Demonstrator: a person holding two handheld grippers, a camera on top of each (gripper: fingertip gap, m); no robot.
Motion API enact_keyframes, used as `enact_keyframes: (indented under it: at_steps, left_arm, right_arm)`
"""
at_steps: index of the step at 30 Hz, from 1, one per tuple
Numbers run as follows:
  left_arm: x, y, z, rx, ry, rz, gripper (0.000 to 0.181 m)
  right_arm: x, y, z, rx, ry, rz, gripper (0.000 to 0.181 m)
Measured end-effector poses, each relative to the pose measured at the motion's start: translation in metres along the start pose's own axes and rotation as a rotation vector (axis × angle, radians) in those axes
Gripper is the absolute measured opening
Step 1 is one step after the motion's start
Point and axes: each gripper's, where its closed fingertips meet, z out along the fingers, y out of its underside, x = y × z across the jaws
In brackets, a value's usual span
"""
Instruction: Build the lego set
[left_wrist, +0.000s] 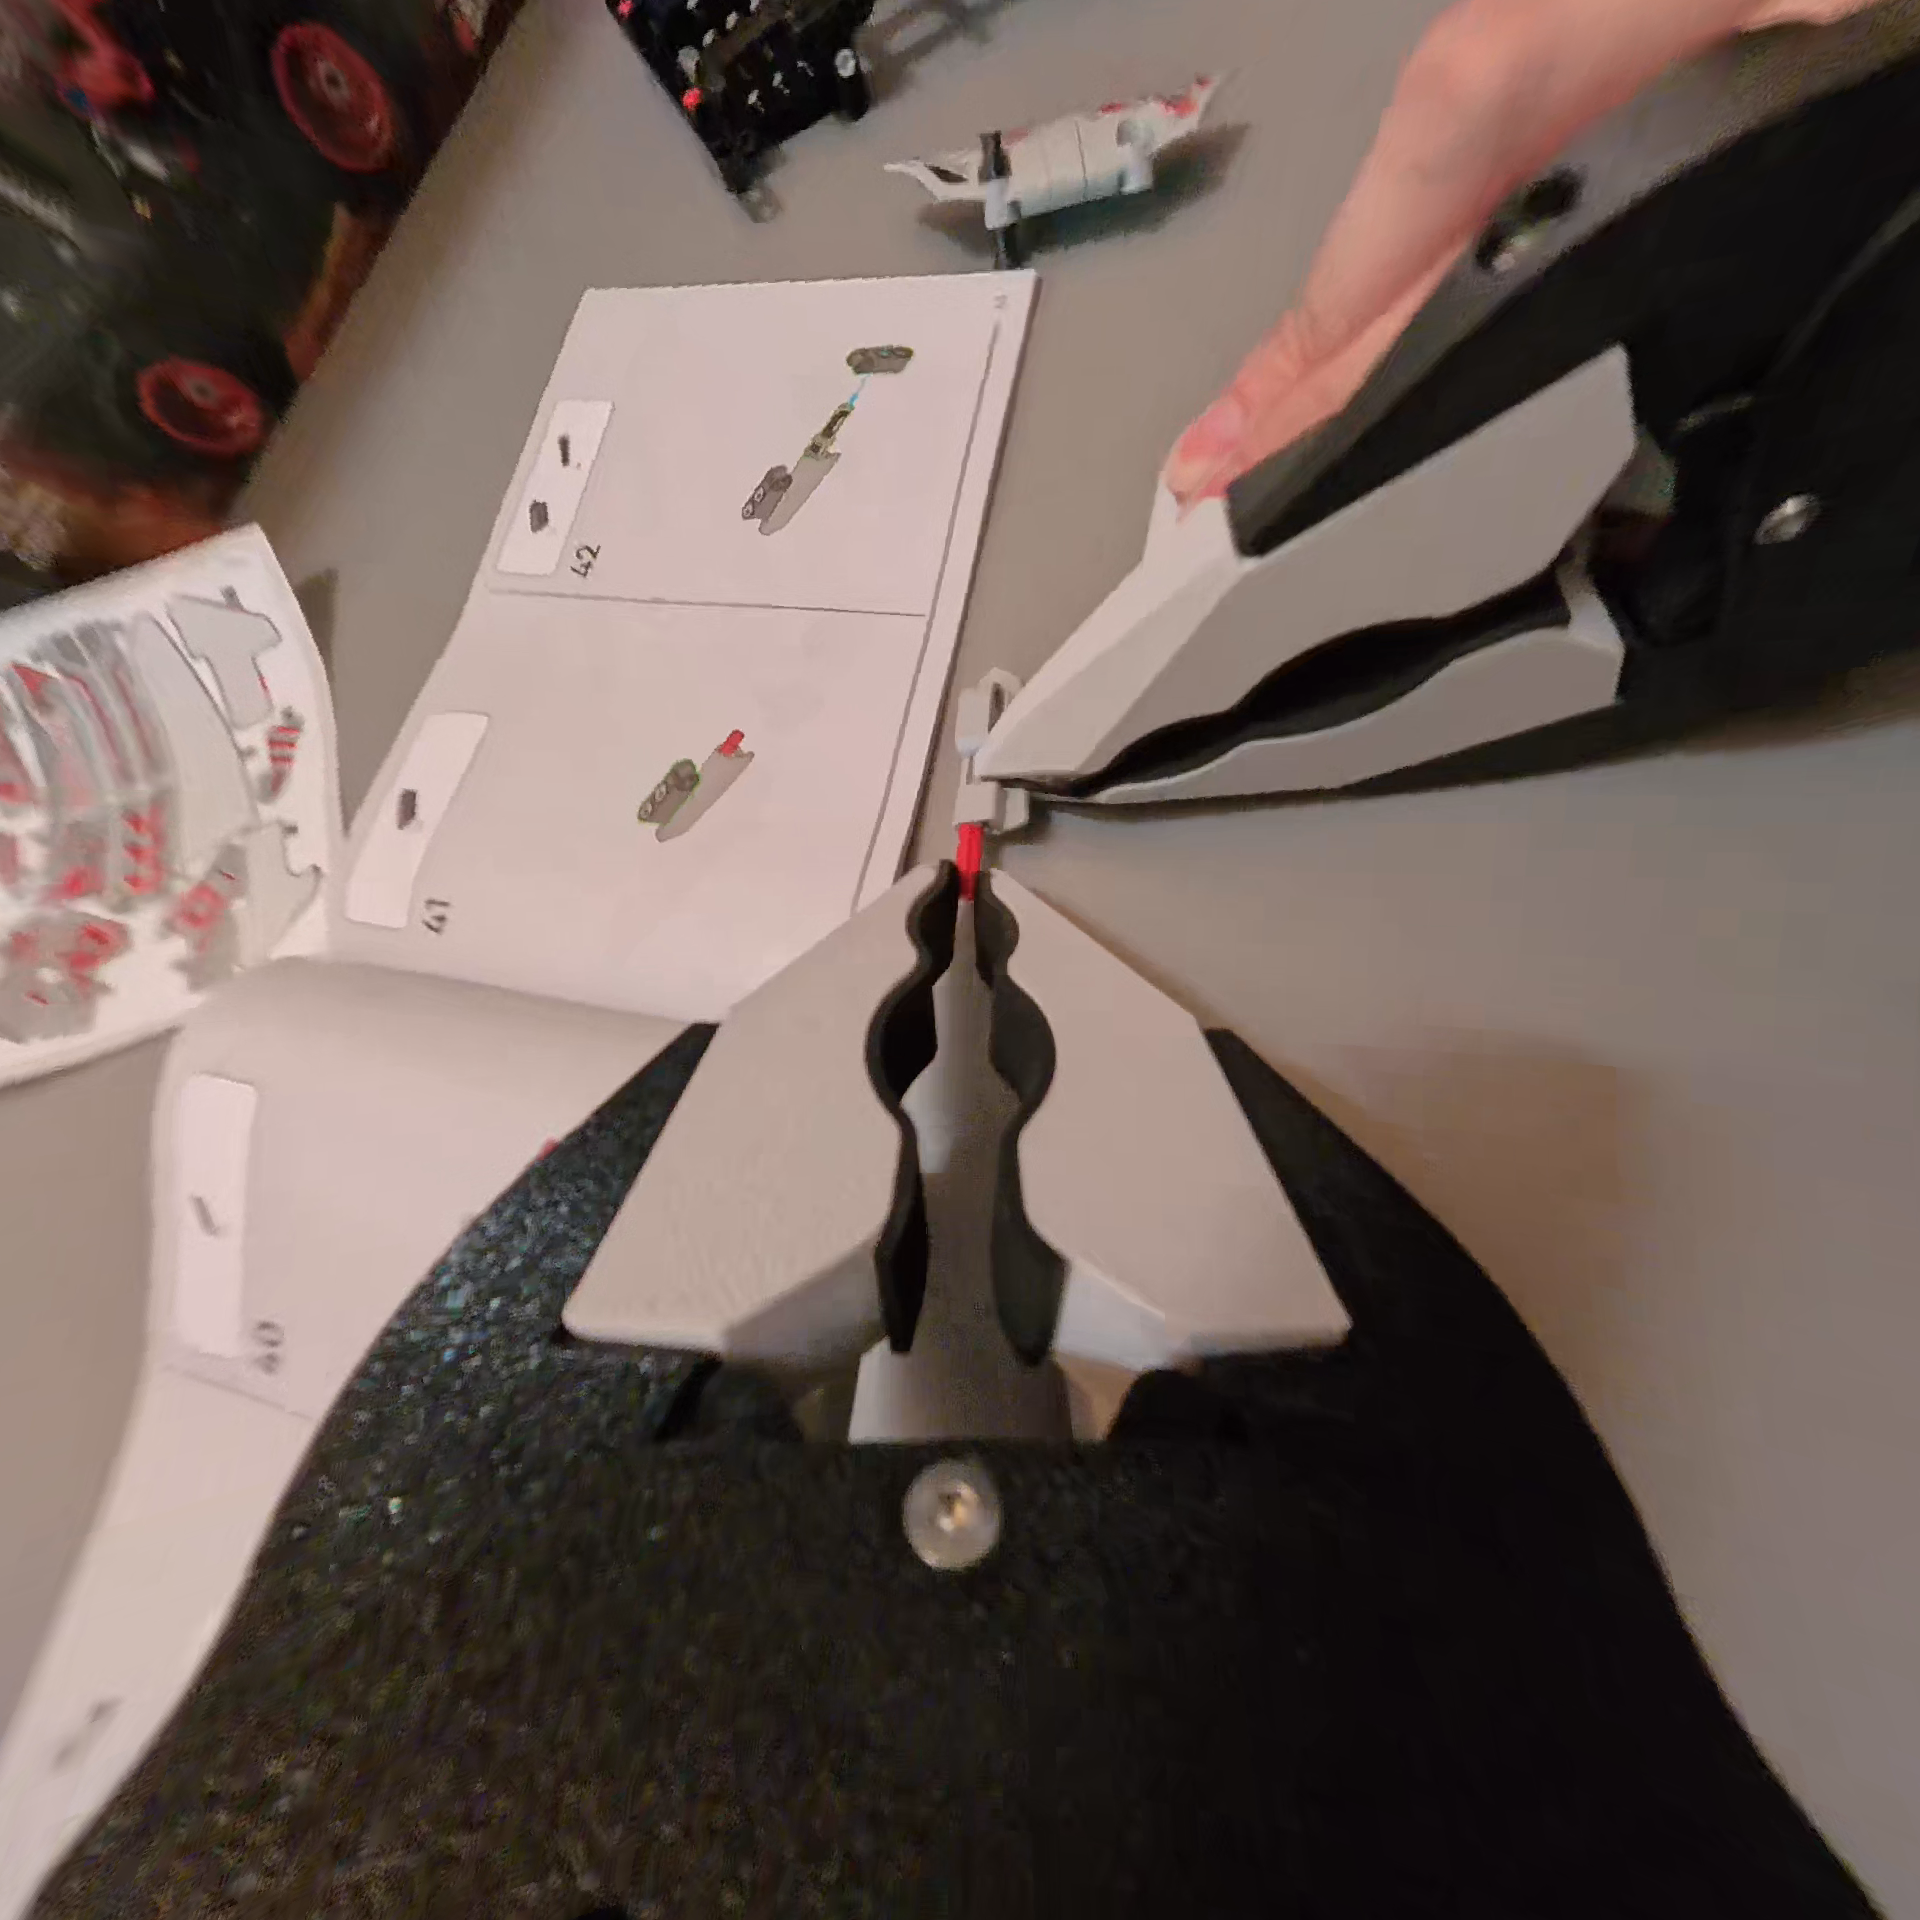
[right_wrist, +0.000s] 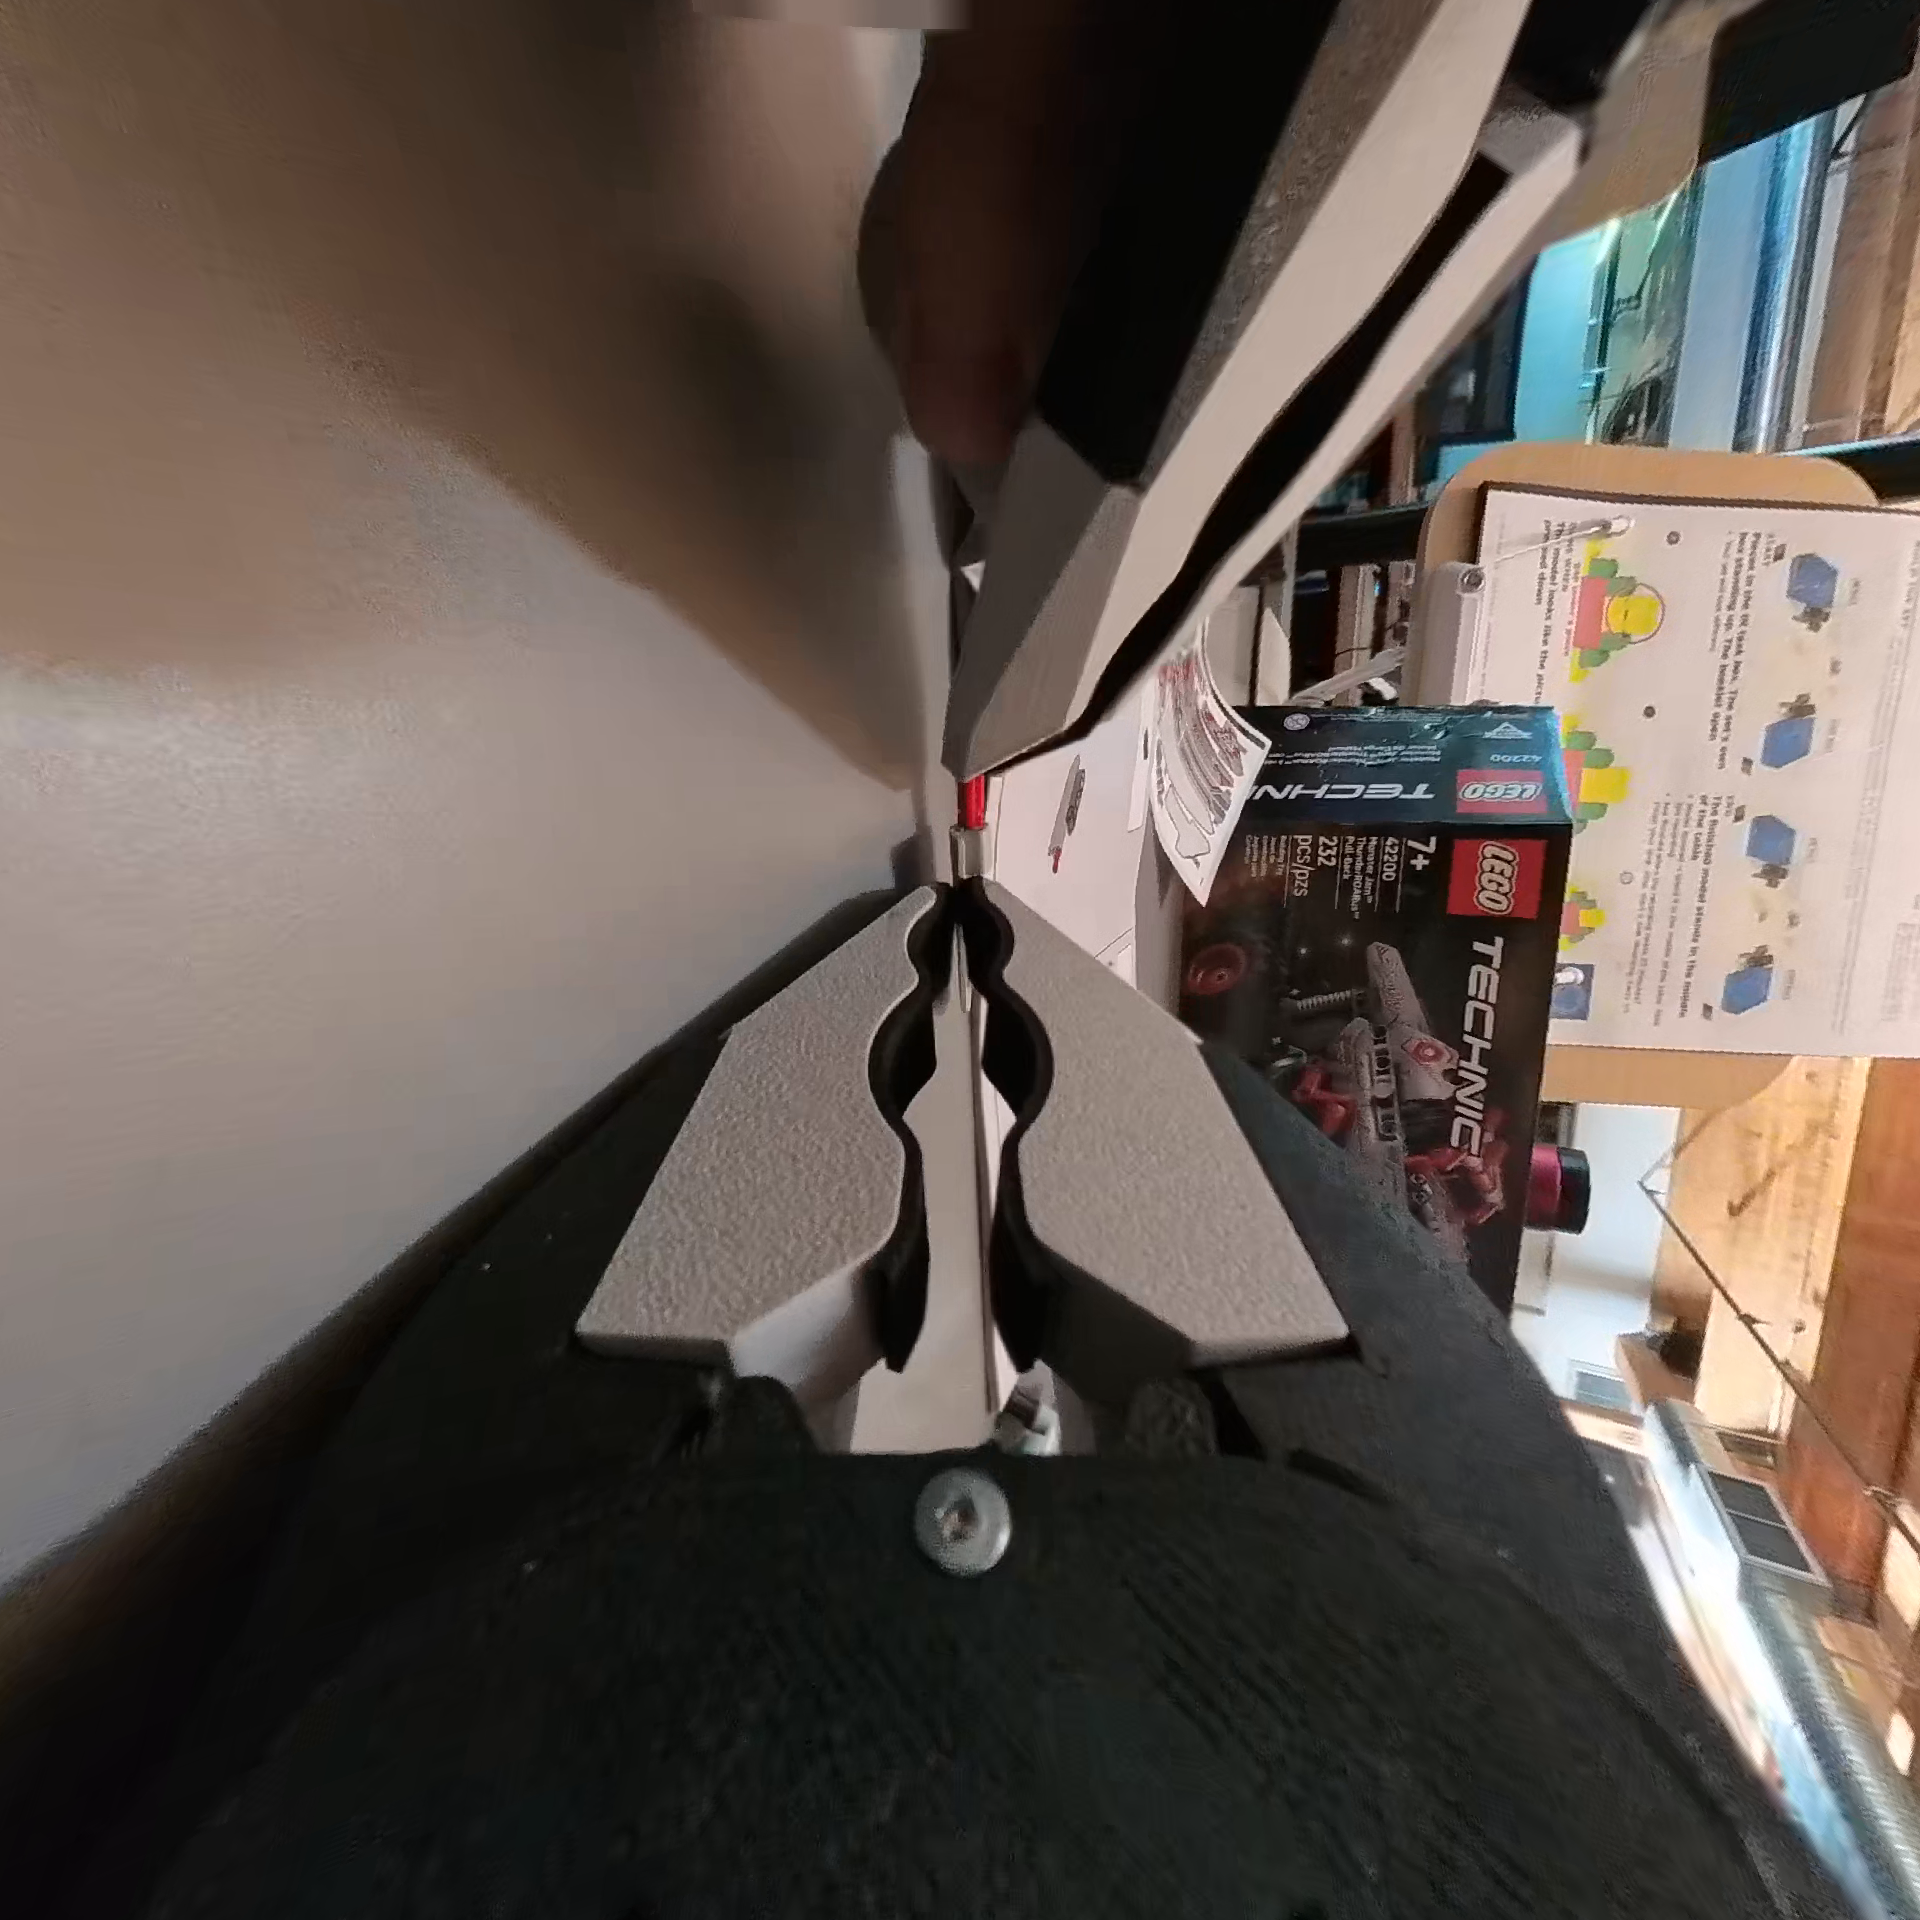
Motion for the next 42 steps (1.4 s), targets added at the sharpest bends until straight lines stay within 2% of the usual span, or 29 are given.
enact_keyframes:
  at_steps: [7, 10, 12, 14, 18, 26, 34, 42]
  left_arm:
    - [0.001, 0.001, 0.002, 0.019, 0.073, -0.164, 0.000]
    - [0.000, -0.005, -0.002, 0.056, 0.044, -0.071, 0.000]
    - [0.000, -0.004, -0.003, 0.026, -0.007, 0.047, 0.000]
    - [0.000, -0.004, -0.002, 0.014, -0.027, 0.079, 0.000]
    - [0.001, -0.002, 0.000, 0.031, 0.035, -0.083, 0.000]
    - [0.001, -0.004, -0.001, 0.056, 0.108, -0.215, 0.000]
    - [0.003, 0.004, 0.005, -0.010, 0.040, -0.071, 0.001]
    - [0.003, 0.005, 0.004, -0.007, 0.043, -0.037, 0.005]
  right_arm:
    - [-0.001, -0.001, 0.001, 0.027, -0.025, 0.053, 0.000]
    - [-0.001, -0.001, 0.001, 0.025, -0.019, 0.018, 0.000]
    - [-0.001, -0.001, 0.001, 0.004, -0.005, -0.029, 0.000]
    - [-0.001, -0.001, 0.001, -0.011, 0.009, -0.053, 0.000]
    - [-0.001, -0.001, 0.001, 0.005, -0.005, -0.005, 0.000]
    - [-0.001, -0.002, 0.002, 0.058, -0.054, 0.088, 0.000]
    - [0.000, -0.001, 0.002, 0.072, -0.080, 0.135, 0.001]
    - [0.001, 0.000, 0.001, 0.067, -0.061, 0.091, 0.001]
